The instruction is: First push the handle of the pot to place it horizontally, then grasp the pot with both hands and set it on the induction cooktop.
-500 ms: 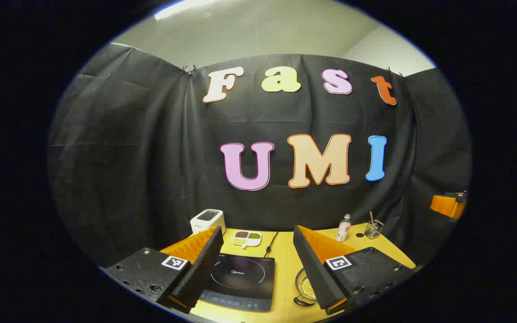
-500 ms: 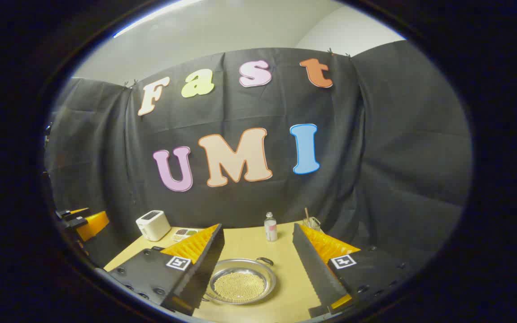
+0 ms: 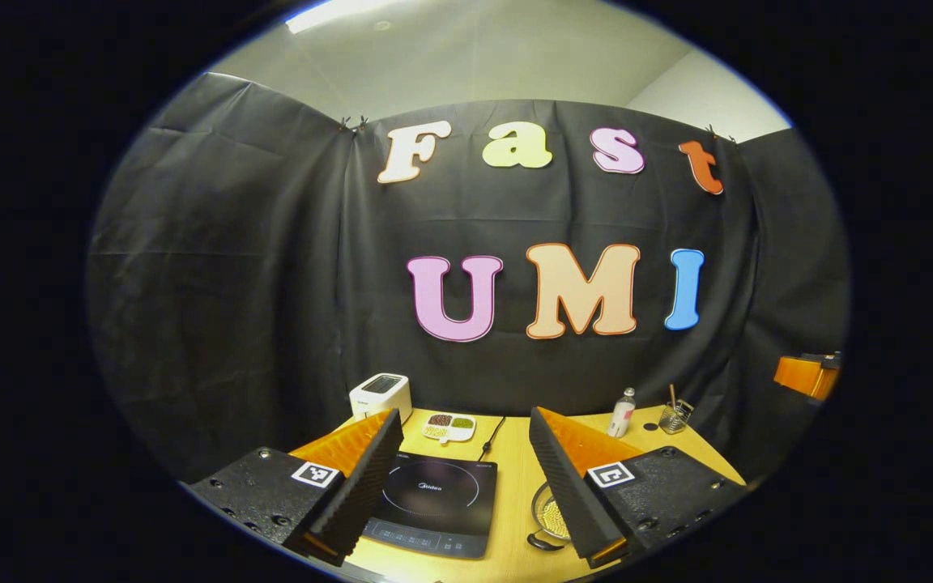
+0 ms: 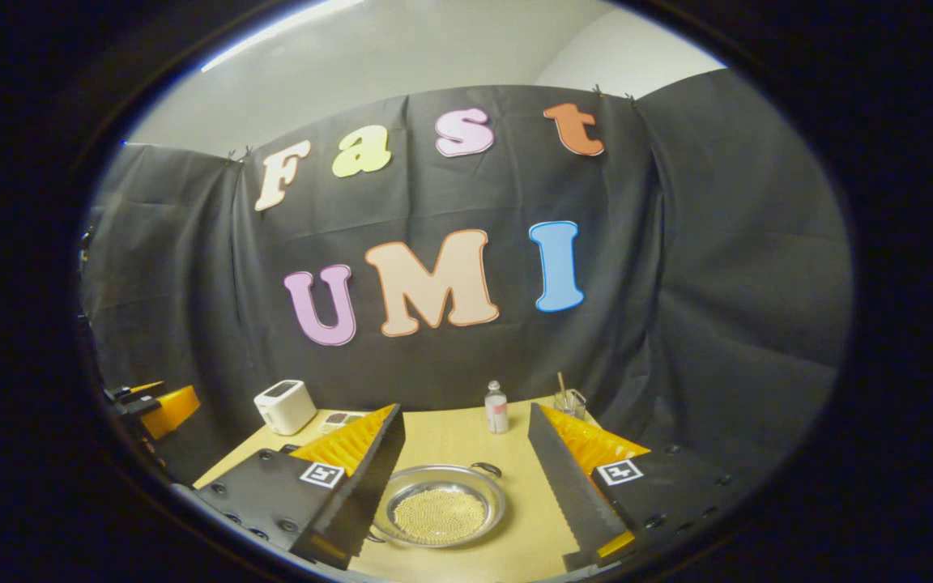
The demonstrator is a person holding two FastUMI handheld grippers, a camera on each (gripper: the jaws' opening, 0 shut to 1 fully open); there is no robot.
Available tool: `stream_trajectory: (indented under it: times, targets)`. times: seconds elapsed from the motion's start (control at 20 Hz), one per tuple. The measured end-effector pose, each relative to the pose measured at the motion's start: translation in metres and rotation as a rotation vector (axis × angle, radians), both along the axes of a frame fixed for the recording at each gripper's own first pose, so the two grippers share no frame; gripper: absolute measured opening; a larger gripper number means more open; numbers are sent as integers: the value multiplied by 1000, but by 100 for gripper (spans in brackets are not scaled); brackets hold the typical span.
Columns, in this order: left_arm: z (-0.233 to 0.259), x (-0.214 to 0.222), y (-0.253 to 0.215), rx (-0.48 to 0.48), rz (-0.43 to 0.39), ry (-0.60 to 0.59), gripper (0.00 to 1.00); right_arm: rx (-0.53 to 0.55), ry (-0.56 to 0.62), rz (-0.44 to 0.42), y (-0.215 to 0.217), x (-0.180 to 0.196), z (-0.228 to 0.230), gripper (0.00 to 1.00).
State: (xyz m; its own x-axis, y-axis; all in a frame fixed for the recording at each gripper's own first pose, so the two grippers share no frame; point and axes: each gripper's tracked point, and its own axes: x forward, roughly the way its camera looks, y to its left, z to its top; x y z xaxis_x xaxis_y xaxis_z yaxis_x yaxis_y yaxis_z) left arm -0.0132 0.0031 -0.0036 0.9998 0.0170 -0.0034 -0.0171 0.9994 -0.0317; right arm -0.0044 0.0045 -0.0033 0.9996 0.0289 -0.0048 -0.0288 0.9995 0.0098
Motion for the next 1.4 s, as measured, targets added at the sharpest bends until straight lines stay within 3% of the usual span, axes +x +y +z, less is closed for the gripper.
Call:
stream_trajectory:
  times: [0.05,0.1,0.15,0.3,0.35,0.4,0.5,0.55,0.85,0.9,1.0,1.1,1.15,1.2,1.35,1.4]
  targets:
    - [1,-1,-1,-3,-2,-1,96,-1,0,2,0,-2,-1,96]
    - [0,-2,-1,-4,1,-1,92,-4,-1,3,0,-2,0,96]
    - [-1,-2,-1,-3,2,0,96,-9,0,3,0,-3,-1,96]
    - [-2,-4,-1,-4,2,2,92,-15,3,3,0,-4,-2,92]
    - [-2,-4,-1,-8,1,2,92,-11,6,4,0,-5,-4,96]
    - [-4,-5,0,-11,1,6,95,-7,10,5,1,-5,-4,92]
    - [-7,-6,1,-16,2,13,92,1,18,4,1,-4,-7,93]
    - [-8,-7,2,-17,3,15,96,3,25,4,2,-5,-11,93]
    - [-8,-10,14,-2,14,20,96,-19,55,-1,9,-7,-24,90]
    - [-9,-10,15,0,14,20,92,-26,54,0,10,-6,-24,77]
    - [-10,-9,18,1,12,23,96,-32,57,3,17,-5,-26,51]
    - [-13,-8,19,0,8,30,92,-32,53,-7,17,-6,-26,32]
    - [-13,-9,21,3,8,34,92,-29,49,-10,19,-6,-26,27]
    - [-15,-9,23,6,9,35,96,-25,47,-14,19,-6,-25,16]
    - [-15,-9,26,8,4,38,92,-44,60,-24,21,-5,-33,9]
    - [-16,-9,29,7,3,40,92,-49,68,-25,22,-5,-36,0]
